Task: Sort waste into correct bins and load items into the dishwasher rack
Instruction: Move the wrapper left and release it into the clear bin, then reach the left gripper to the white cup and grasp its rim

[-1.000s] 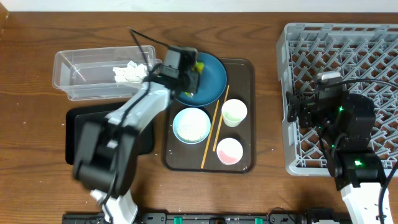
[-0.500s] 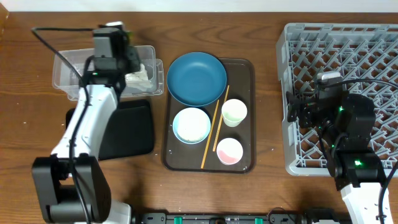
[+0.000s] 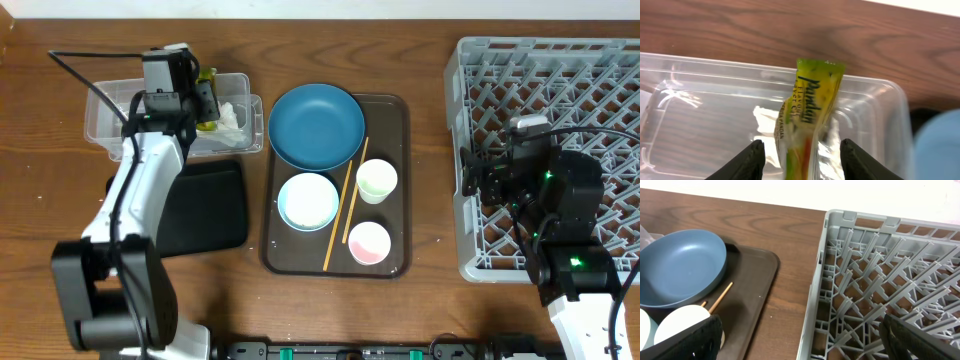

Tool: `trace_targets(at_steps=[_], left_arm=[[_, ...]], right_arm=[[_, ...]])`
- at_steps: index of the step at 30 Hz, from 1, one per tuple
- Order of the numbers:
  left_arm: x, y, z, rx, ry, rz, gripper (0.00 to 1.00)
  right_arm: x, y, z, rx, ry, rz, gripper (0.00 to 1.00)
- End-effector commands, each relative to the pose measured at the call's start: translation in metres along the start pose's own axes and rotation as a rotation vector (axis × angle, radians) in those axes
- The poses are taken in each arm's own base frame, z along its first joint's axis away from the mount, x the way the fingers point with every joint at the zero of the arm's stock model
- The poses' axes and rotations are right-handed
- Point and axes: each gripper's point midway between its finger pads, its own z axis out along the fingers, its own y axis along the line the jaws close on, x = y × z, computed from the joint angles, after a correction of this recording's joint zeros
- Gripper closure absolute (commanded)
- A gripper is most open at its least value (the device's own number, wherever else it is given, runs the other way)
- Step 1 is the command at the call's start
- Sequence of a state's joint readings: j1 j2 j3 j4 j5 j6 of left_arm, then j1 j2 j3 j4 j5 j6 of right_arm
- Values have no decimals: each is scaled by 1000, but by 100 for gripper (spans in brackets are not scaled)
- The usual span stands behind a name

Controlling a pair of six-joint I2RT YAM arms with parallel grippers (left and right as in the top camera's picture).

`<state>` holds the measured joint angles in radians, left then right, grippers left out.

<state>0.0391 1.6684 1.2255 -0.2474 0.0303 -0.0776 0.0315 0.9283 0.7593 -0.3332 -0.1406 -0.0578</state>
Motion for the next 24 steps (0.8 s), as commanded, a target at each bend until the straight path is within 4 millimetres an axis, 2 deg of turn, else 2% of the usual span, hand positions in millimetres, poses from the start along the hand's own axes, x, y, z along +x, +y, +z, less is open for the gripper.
trace_targets(at_steps=[1,3,7,11,14,16,20,24], left_arm=[[-11,-26,-31,89,-35,27,44],[-4,-31,-35,95,-7,38,42],[30,-47,-39,124,121,50,42],[63,-92,-50,267,238,102,42],[85,-138,-65,410,294,160,42],[96,-160,-70,449,307,206,42],[118,-197,-75,511,331,288,42],[139,-225,-75,557,351,350,42]], right_arm=[[-11,4,-2,-12,-22,6,1],[-10,4,-2,-13,-18,6,1],[-8,3,0,-13,-11,7,1],[-8,3,1,-13,-9,8,1],[-8,3,1,-13,-10,8,1],[-8,3,1,-13,-10,8,1],[-7,3,2,-14,-5,8,1],[-6,3,2,-14,-2,9,1]])
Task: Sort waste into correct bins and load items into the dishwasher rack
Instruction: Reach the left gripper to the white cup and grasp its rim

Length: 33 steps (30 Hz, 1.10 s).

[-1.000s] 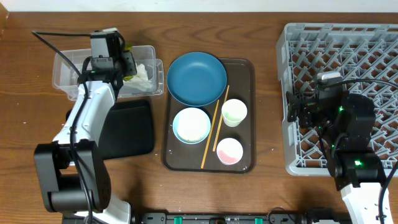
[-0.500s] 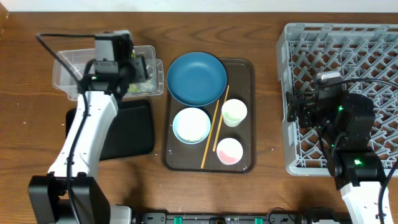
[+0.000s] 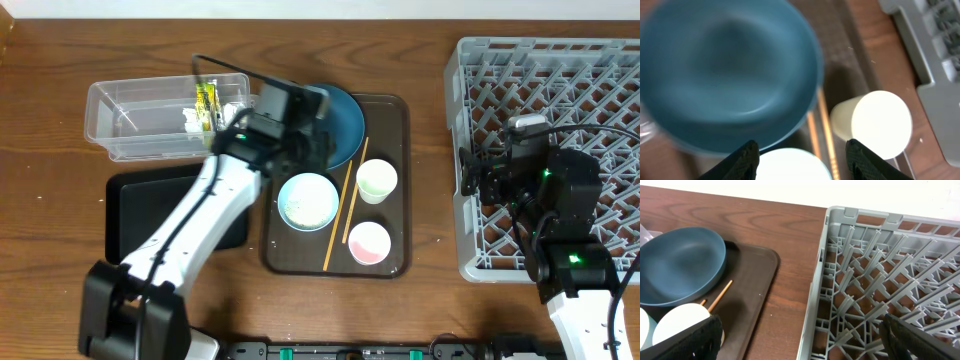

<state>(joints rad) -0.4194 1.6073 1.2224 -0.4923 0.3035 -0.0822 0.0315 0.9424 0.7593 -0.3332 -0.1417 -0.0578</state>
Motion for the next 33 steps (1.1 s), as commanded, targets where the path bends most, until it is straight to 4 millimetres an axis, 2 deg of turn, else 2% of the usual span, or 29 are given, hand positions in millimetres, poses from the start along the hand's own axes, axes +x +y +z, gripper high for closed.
trace_targets(at_steps=[1,6,10,19,23,26,30,33], left_arm=[[14,-19,23,41,53,26,42],[24,-33,45,59,89,52,42],[34,-34,58,55,129,-35,41],[48,-43,74,67,175,-35,43],[50,-51,75,76,178,-18,73],[52,-54,76,79,182,-11,86],[52,-55,76,80,183,-10,93],[52,-55,76,80,183,-10,94]], right_arm=[[-9,3,-1,-12,-16,7,1],[-9,3,-1,-12,-16,7,1],[-9,4,-1,-12,-13,7,1],[-9,3,-1,-12,-13,8,1],[-8,3,-1,-12,-12,12,1],[-6,4,-1,-13,-3,15,1],[-2,4,-1,-17,13,18,1],[0,5,-1,-18,23,19,1]])
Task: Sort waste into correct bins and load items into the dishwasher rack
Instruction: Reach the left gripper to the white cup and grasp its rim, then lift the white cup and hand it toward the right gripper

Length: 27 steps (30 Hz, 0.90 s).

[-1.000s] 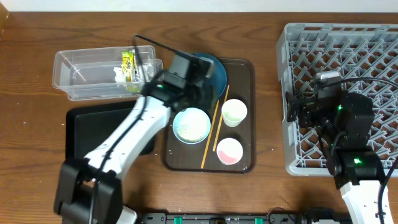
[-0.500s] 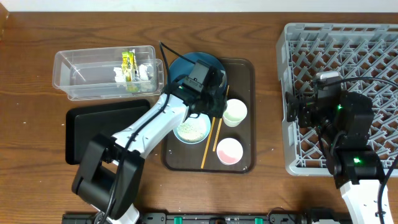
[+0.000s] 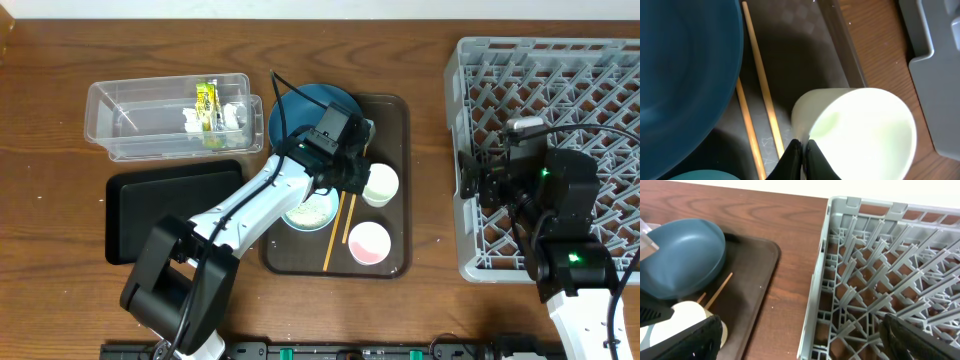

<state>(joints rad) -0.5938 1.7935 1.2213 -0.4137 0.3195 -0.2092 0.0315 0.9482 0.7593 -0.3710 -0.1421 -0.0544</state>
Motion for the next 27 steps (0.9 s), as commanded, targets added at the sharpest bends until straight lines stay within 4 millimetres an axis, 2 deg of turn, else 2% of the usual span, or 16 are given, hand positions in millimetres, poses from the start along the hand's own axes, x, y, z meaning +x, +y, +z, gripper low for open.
trace_targets(at_steps=[1,7,10,13,15,19,21,24,27], left_arm=[[6,1,6,4,22,0,94],[2,-4,1,36,10,-1,94],[-13,-17,-19,150,-28,-10,94],[-35,-21,-53,277,-92,-76,94],[-52,-13,-83,366,-150,-151,94],[-74,10,-134,552,-221,-281,94],[-79,26,-154,638,-233,-363,94],[-80,48,-175,712,-241,-439,94],[-79,56,-188,766,-250,-445,94]], right_arm=[[-9,4,-3,-16,-16,10,1],[-4,12,-3,-62,2,13,1],[0,13,-3,-65,22,17,1],[2,12,-3,-62,27,33,1],[1,9,-3,-45,25,75,1],[-3,9,4,-71,19,196,1],[-7,23,11,-178,14,203,1],[-17,62,17,-441,-5,191,1],[-26,95,16,-701,-37,160,1]])
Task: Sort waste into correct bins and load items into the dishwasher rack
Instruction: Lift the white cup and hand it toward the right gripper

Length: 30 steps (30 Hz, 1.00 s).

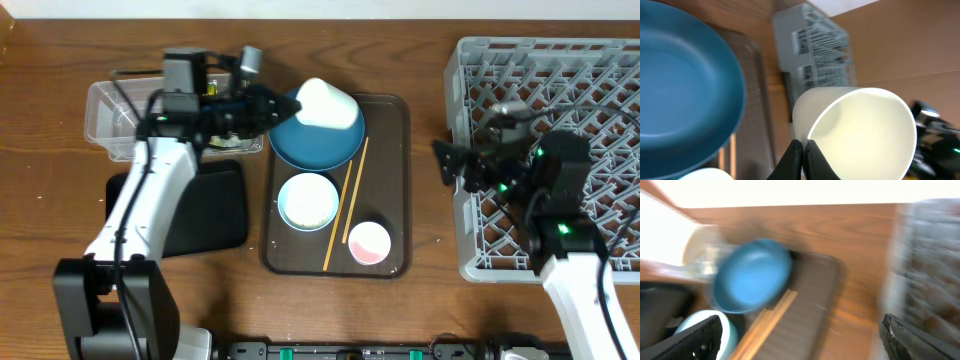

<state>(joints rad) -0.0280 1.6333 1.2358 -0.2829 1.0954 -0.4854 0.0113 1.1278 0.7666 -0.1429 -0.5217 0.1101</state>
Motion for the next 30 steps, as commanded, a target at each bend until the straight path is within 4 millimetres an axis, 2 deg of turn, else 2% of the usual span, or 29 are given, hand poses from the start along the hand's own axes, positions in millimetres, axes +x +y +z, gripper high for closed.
trace_targets(at_steps=[1,6,10,18,24,30], left_arm=[[10,-28,-12,176,87,-50,94],[16,-36,-9,208,118,-37,94],[19,-44,-3,223,132,-26,94],[24,-55,6,243,164,-40,94],[34,-63,12,269,205,-36,93],[43,-69,18,278,237,-40,94]], right_arm=[[0,57,5,-413,27,5,1],[0,99,7,-817,-6,-121,1],[9,112,21,-919,-6,-162,1],[11,129,36,-968,-85,-295,1],[-2,124,53,-845,-147,-290,1],[-14,124,55,-808,-209,-326,1]])
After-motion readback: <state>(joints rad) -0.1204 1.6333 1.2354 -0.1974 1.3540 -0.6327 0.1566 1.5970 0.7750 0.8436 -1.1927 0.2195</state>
